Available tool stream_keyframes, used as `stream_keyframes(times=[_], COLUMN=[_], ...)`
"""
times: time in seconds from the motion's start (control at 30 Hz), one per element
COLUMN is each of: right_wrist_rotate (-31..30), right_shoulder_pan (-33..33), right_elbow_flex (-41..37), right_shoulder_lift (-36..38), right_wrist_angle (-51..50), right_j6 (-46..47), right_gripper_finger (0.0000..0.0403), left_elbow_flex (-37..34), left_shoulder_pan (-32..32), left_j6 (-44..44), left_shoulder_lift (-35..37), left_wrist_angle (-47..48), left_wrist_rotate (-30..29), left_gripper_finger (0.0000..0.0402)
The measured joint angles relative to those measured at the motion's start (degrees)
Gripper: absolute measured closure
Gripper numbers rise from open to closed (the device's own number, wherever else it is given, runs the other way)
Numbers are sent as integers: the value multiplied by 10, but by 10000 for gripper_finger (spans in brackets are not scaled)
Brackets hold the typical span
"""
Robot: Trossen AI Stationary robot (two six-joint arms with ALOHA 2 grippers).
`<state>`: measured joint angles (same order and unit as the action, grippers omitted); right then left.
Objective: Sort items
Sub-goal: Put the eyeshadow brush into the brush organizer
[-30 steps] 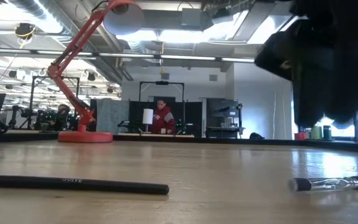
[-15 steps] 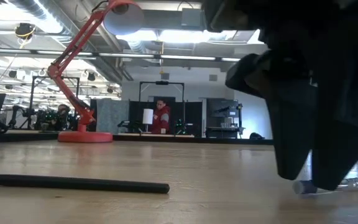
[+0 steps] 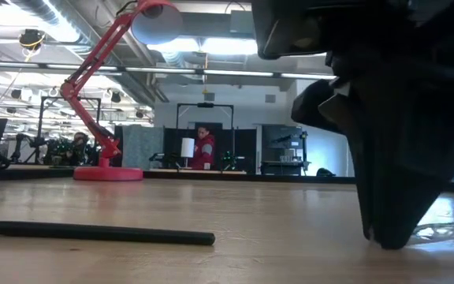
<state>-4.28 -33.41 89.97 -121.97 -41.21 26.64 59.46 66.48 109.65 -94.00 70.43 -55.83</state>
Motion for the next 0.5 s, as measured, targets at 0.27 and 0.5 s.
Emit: stream_keyframes(times=[0.27, 0.5], right_wrist_rotate=[-73, -348], right_shoulder_pan=[-24, -121], right_elbow_flex=[4, 8], right_shoulder_lift=[30, 177], right_wrist_angle=[-30, -156], right_j6=[107, 247], right_gripper_finger=[399, 401], left_elbow_flex=[0, 0], left_shoulder_pan=[0, 0], left_j6=[0, 1], left_shoulder_lift=[0, 0], left_wrist_angle=[0, -1], left_wrist_rotate=[1, 6], left_gripper_finger=[382, 382])
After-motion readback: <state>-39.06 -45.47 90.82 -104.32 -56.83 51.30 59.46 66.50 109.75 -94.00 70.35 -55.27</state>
